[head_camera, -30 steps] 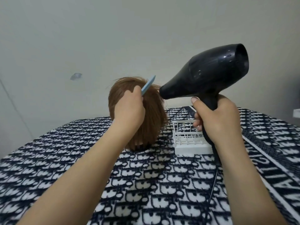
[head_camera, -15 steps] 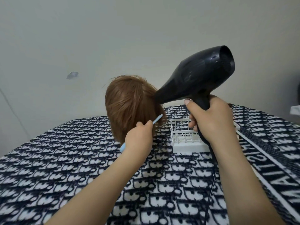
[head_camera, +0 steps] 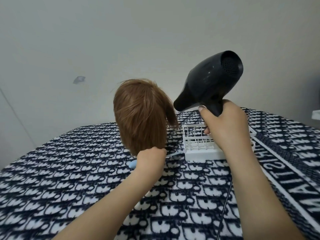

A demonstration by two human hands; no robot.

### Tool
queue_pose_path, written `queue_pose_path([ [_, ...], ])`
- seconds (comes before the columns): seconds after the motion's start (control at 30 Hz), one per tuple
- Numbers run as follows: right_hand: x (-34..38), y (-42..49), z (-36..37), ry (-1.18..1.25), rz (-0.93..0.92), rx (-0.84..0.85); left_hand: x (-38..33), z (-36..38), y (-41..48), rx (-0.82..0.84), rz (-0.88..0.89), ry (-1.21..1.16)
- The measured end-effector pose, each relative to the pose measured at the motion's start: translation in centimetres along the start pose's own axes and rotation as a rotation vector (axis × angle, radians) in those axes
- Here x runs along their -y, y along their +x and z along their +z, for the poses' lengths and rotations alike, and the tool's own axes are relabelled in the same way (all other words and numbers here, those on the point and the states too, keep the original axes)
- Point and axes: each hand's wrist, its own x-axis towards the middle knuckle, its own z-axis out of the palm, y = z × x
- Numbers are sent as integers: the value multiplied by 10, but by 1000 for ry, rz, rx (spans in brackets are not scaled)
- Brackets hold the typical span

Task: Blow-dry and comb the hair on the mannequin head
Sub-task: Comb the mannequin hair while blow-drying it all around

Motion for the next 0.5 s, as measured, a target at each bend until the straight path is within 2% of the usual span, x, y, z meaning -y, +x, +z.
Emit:
queue_pose_path([
  [0.2,-1,1,-5,78,18,-12,-7,-30,-8,-117,-6,-71],
  [0.37,-6,3,-14,256,85,-45,1,-69,-7,-341,-60,-176],
  [0.5,-8,4,-18,321,108,-47,13,-102,16,-441,-113,-274],
])
